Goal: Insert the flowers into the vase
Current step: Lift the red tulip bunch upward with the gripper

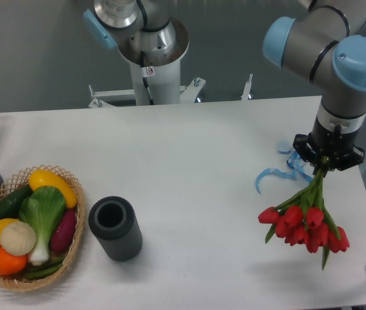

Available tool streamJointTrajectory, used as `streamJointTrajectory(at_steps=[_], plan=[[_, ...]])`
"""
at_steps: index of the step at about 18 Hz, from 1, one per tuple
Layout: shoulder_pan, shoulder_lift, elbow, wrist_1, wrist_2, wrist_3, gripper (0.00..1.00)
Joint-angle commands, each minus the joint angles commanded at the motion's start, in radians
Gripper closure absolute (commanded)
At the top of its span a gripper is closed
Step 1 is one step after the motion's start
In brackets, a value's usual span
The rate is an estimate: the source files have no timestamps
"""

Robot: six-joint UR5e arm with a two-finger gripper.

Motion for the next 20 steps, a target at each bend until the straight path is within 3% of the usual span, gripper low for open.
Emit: streamJointTrajectory(at_steps=[5,11,16,18,20], plan=[[-0.005,-0.023,0.005,0.009,-0.006,-0.003,1.00],[0.015,-0.034,-0.006,0.066,-0.038,0.006,1.00],[0.008,-0.006,-0.063,0.141,-0.213,-0.002,1.00],[0.014,0.053,-0.113,0.166,-0.305,-0.003,1.00],[0.017,0.075,-0.156,0.213,-0.401,-0.003,1.00]])
